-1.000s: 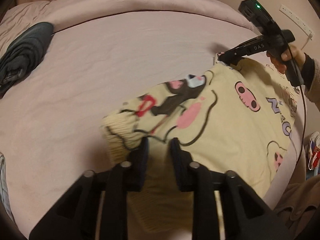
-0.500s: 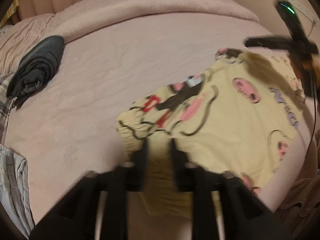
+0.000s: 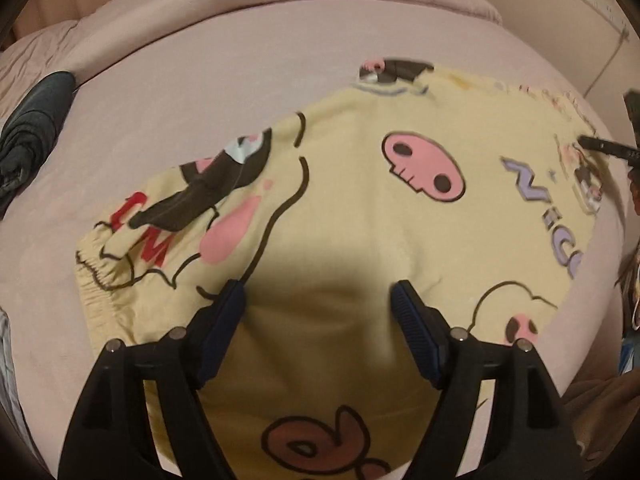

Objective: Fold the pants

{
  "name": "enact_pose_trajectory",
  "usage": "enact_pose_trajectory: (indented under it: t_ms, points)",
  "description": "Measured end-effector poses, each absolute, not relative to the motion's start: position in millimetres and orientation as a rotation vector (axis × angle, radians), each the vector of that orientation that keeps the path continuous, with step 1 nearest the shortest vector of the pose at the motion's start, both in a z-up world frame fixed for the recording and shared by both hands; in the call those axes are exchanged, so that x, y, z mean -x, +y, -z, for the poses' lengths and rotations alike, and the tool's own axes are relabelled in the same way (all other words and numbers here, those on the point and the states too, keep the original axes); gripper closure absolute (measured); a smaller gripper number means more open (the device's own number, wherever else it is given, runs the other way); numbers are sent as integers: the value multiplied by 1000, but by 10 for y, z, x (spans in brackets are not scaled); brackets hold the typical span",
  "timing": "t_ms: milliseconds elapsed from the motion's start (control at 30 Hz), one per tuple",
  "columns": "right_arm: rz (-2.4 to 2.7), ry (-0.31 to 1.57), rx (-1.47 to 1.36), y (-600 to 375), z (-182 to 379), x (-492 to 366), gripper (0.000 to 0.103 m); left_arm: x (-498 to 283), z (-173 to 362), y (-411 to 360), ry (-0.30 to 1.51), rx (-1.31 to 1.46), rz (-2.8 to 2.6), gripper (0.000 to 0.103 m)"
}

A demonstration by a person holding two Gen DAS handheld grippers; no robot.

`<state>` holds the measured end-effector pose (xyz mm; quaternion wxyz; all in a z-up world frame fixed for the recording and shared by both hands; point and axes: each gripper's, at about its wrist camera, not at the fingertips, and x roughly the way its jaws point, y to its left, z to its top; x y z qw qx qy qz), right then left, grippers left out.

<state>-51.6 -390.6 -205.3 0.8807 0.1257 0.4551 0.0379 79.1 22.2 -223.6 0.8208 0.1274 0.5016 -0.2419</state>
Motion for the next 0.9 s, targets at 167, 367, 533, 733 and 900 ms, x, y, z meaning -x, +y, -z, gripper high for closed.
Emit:
enact_pose_trajectory:
  t_ms: [167,367,533,733,900]
  points:
    - [188,875,-414,-4886,1819,1072,50,-860,1939,157,1043,-221,479,26]
    - [268,743,-800,-5502,2024,1758,45,-812,1627,-660,956,-139,688,24]
    - [225,680,-1038,-5369,2323,1733,45,-864,1683,-1358,985,-21,838,24]
    - [272,662,-1117,-5402,2392,1456,45,-824,1744,-1899,1030,5,925,24]
    - [278,602,-1108,-5414,2444,1229,45,-876,1909,-2135,1104,90,929,24]
